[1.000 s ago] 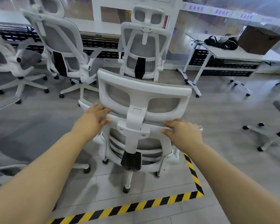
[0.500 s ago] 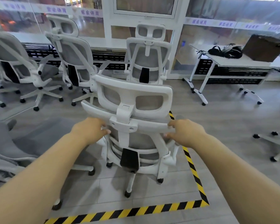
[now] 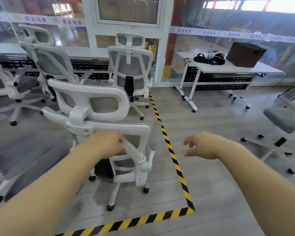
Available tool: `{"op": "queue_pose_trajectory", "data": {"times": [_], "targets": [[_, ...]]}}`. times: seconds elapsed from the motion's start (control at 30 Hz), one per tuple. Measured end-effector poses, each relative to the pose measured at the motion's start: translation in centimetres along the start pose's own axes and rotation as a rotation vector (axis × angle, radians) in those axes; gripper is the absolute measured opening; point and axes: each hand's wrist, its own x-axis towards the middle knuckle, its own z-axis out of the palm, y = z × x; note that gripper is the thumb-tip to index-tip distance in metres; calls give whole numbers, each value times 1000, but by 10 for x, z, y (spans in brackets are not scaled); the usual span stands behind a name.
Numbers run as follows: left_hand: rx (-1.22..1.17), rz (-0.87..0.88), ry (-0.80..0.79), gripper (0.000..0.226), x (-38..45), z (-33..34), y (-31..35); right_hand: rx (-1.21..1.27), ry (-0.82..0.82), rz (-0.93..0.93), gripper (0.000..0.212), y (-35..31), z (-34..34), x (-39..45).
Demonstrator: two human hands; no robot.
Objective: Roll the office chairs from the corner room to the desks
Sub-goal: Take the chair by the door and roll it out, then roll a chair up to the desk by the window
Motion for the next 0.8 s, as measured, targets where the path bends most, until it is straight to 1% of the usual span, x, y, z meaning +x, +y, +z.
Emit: {"op": "queue_pose_trajectory", "data": {"times": [0.17, 0.33, 0.53, 0.8], "targets": [[-55, -7, 45, 31, 25, -1, 89, -23, 8, -7, 54, 90, -12, -2], [-45, -20, 37, 38, 62, -5, 157, -29, -15, 0, 54, 167, -25, 20], [-43, -61, 45, 44, 133, -21, 196, -48, -11, -30, 54, 225, -54, 81], [-93, -93, 65, 46, 273, -50, 218, -81, 30, -54, 53, 280, -129, 191]]}}
